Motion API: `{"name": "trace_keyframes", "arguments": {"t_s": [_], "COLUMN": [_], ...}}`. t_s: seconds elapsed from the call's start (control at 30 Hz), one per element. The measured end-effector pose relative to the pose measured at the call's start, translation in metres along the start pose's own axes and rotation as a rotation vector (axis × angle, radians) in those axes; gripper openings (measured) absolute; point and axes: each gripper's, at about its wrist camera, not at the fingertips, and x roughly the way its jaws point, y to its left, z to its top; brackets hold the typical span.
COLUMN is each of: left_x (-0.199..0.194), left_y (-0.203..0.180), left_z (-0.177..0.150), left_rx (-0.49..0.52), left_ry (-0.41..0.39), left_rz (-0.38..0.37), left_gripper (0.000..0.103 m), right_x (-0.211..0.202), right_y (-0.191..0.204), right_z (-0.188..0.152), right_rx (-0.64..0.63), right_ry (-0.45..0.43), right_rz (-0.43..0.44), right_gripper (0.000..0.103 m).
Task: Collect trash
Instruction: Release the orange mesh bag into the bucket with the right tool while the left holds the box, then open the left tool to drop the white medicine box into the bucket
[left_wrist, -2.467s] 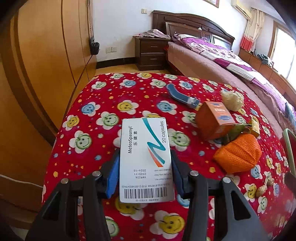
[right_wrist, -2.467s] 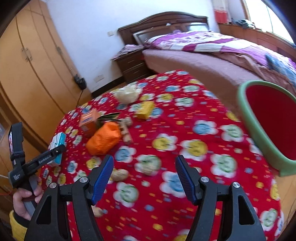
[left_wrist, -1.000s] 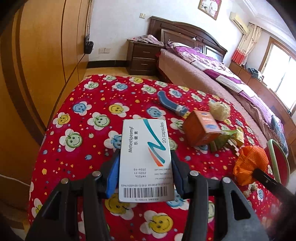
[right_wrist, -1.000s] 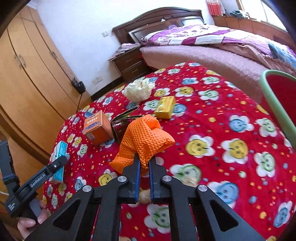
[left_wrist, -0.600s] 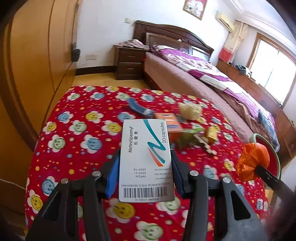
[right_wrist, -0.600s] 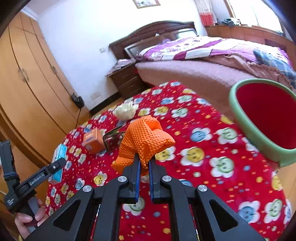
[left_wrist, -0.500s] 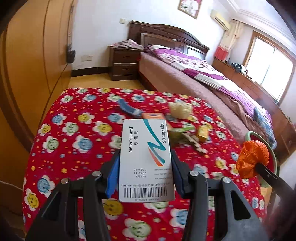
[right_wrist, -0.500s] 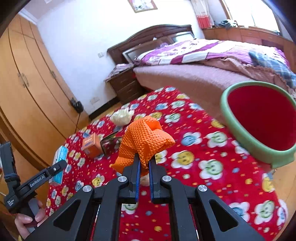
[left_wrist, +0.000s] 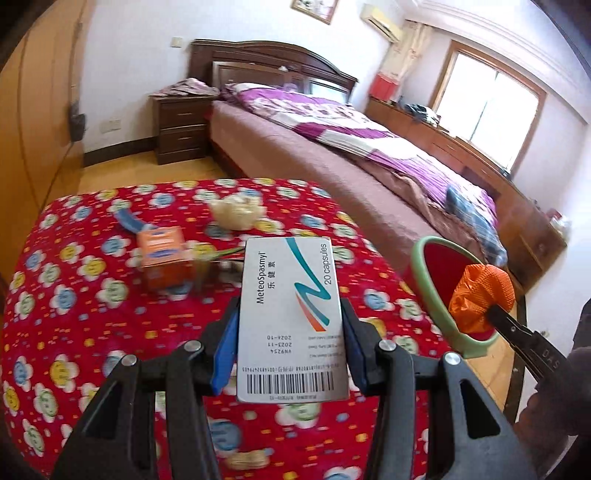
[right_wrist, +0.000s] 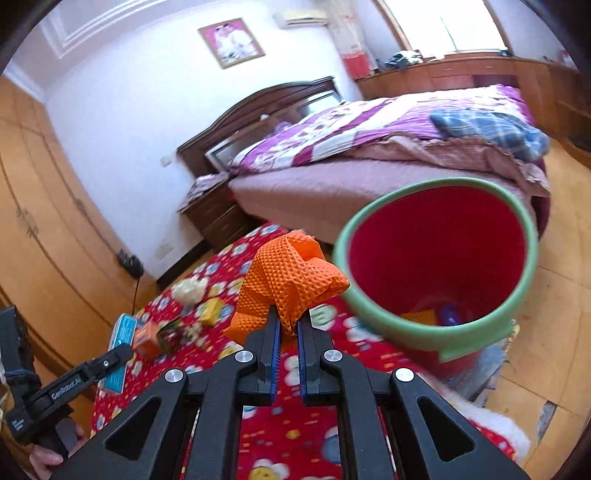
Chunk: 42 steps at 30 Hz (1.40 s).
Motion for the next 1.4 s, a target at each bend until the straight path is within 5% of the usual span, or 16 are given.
{"name": "trace_keyframes", "arguments": {"t_s": [0.7,1.4], "left_x": [0.064,0.130], "left_y": [-0.131,-0.216], "left_z": [0.011,0.003], "left_rx": [0.210,0.331], "left_ry": [0.060,0.123], "left_rz": [-0.129,-0.236], "left_gripper": [0.051,0.051], "right_x": [0.001,-0.004], "right_y": [-0.099,-0.128], "right_z": [0.020,0.028], "right_rx": [0.149,0.117], "right_ry": [-0.048,-0.103], "right_rz": [-0.125,-0.143], "right_gripper": [0.011,0.029]}}
